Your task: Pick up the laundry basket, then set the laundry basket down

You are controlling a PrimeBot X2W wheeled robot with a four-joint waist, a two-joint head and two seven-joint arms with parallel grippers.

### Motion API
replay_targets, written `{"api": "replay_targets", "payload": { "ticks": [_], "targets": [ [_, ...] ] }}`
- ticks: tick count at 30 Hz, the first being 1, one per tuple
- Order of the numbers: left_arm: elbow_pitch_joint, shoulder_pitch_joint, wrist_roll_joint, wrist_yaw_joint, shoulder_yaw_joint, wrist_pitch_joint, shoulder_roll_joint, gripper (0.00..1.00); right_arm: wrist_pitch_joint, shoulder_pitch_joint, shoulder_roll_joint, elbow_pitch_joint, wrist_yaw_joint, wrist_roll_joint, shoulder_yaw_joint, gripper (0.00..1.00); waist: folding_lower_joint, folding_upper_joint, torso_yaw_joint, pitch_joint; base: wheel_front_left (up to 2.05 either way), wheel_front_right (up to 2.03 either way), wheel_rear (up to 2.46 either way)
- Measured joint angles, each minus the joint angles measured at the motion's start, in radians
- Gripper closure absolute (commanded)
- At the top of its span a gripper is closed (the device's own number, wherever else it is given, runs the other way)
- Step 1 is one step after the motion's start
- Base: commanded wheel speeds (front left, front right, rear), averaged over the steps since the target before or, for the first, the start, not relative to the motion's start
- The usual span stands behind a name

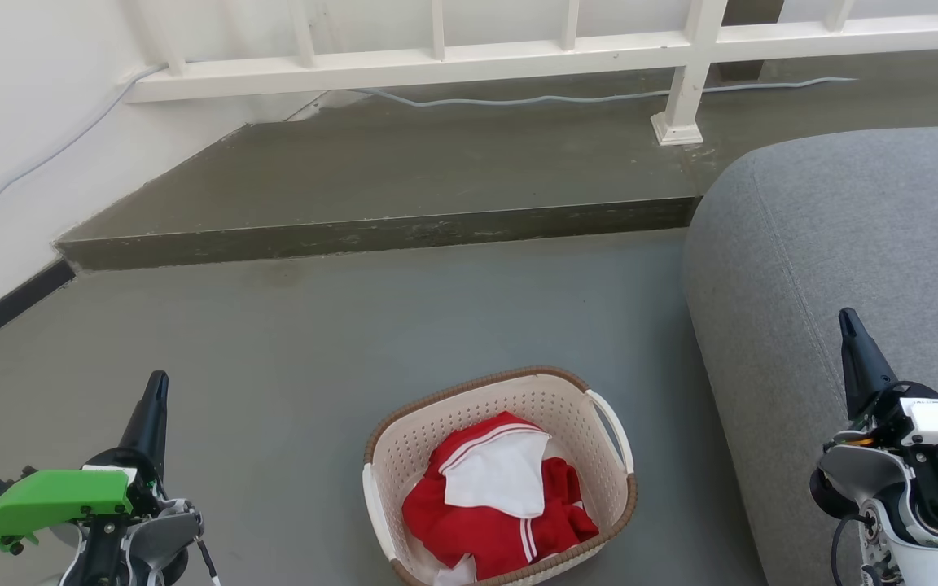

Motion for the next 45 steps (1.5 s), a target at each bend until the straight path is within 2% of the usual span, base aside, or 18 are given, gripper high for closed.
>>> {"api": "replay_targets", "payload": {
  "ticks": [45],
  "targets": [
    [0.000, 0.000, 0.000, 0.000, 0.000, 0.000, 0.000, 1.00, 0.000, 0.000, 0.000, 0.000, 0.000, 0.000, 0.000, 1.00, 0.0000, 0.0000, 0.000, 0.000, 0.00, 0.00, 0.00]
  ]
}}
